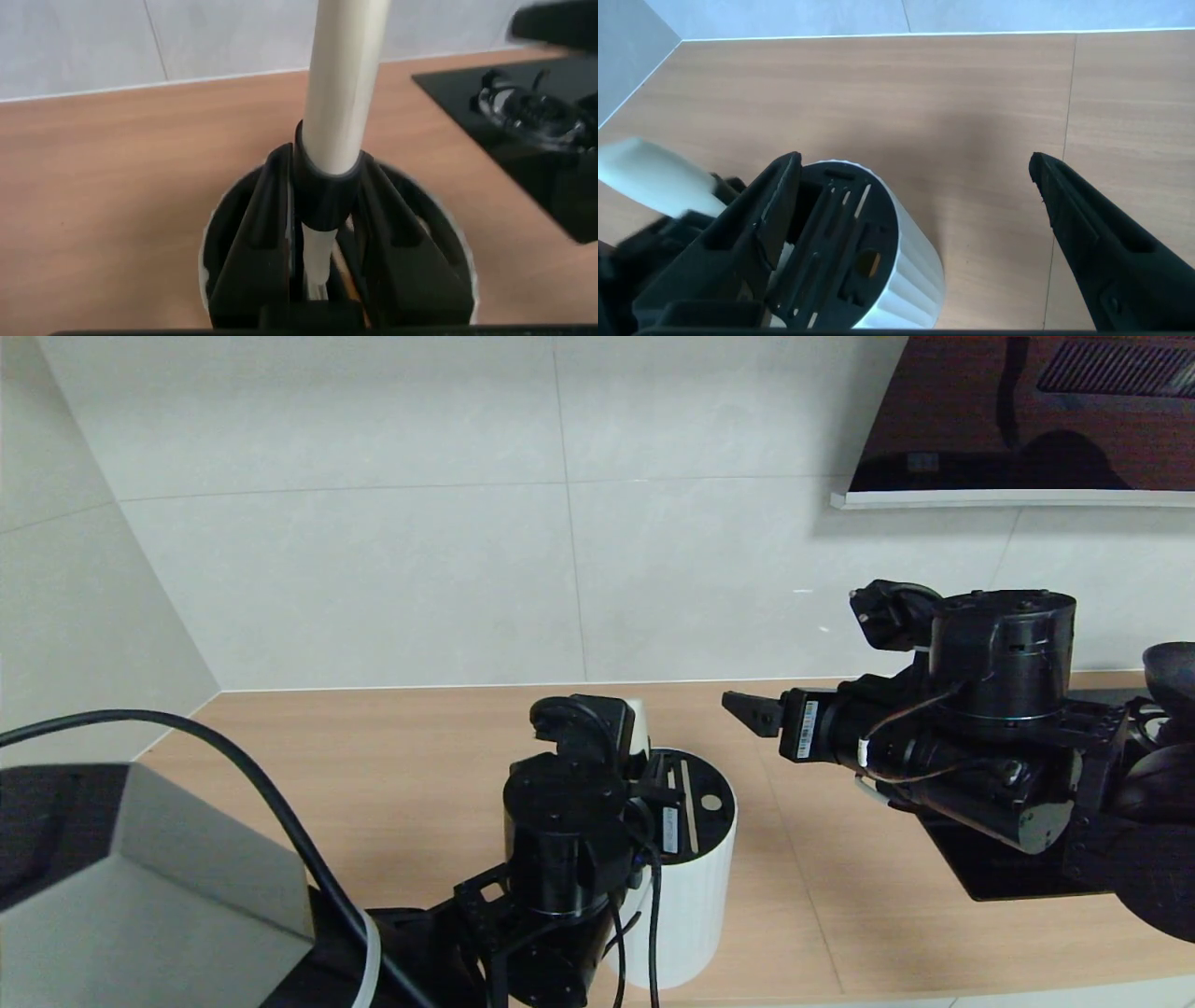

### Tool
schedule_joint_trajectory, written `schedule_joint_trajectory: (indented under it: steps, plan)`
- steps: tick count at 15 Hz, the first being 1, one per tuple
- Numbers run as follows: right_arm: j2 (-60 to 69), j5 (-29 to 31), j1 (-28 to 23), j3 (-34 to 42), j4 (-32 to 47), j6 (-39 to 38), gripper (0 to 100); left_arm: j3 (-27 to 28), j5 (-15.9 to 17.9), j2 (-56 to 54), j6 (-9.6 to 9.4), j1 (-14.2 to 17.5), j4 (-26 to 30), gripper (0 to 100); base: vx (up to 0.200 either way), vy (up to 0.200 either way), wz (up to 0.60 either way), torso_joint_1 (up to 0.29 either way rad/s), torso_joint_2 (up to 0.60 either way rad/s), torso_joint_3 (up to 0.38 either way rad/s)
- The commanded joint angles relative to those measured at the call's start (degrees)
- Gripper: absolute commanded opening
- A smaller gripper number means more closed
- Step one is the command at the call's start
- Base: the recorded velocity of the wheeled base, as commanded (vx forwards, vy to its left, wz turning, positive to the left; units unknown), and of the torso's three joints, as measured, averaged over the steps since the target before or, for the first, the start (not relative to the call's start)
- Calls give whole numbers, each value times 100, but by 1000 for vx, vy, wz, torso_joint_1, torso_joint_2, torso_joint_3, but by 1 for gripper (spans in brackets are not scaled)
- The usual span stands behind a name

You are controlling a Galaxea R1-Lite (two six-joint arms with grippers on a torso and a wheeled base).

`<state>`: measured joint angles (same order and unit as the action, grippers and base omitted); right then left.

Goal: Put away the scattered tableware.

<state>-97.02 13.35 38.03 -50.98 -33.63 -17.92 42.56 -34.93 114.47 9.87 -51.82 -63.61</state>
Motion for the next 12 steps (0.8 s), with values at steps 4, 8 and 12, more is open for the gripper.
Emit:
schedule_joint_trajectory:
  steps: [4, 8, 12]
  plan:
    - [-9, 1, 2, 0, -3, 8, 100, -46, -5, 40, -3, -3, -2, 0, 0, 0, 0, 0, 0, 0]
    - [-9, 1, 2, 0, -3, -1, 100, -72, -5, 14, -3, -3, -11, 0, 0, 0, 0, 0, 0, 0]
    - [-9, 1, 2, 0, -3, -1, 100, -63, -5, -21, -12, -3, -11, 100, 0, 0, 0, 0, 0, 0]
